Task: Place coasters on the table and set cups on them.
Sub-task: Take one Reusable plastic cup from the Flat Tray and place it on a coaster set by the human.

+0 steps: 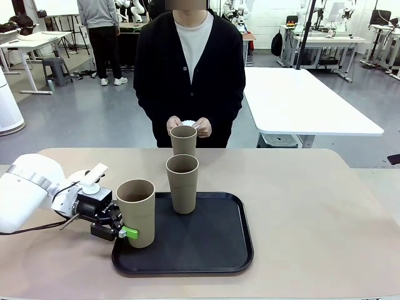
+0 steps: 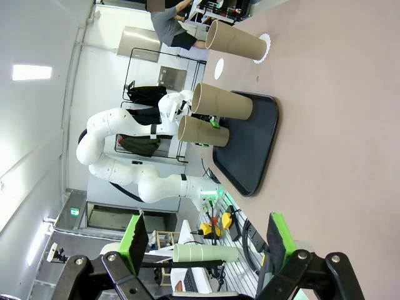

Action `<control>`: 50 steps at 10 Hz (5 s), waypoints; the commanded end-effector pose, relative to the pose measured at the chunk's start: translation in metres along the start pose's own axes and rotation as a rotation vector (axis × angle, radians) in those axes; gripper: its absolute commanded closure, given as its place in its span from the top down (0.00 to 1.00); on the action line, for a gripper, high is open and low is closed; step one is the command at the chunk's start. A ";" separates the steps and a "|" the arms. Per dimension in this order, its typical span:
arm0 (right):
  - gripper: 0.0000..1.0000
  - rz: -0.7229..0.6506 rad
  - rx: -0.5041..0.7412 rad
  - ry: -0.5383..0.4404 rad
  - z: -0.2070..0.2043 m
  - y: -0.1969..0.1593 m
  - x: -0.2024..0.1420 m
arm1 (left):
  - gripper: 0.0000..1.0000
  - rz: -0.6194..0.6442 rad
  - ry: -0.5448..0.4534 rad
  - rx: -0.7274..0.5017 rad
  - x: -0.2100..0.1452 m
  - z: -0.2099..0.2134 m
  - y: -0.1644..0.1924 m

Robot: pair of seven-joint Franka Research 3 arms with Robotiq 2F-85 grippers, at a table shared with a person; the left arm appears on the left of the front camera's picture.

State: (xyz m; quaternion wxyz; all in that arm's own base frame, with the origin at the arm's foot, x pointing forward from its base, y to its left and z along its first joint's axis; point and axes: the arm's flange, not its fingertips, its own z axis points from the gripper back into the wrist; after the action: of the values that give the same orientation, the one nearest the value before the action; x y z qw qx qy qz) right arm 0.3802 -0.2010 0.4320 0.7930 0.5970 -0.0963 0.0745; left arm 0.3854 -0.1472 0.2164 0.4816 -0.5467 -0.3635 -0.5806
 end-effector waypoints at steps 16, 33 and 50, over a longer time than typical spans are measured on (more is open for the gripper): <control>1.00 0.001 0.007 0.005 0.003 0.001 0.002 | 0.84 -0.039 0.045 0.054 0.158 0.062 -0.029; 1.00 0.001 0.007 0.005 0.003 0.001 0.002 | 0.84 -0.091 0.059 0.434 0.127 0.309 0.046; 1.00 0.001 0.007 0.005 0.003 0.001 0.002 | 0.84 0.011 -0.045 0.400 0.027 0.340 0.101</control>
State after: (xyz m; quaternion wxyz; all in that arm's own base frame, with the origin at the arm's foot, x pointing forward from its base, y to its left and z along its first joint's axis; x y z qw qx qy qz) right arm 0.3801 -0.2013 0.4318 0.7929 0.5971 -0.0962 0.0742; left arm 0.5739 0.1423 0.2800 0.5817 -0.4584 -0.4724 -0.4778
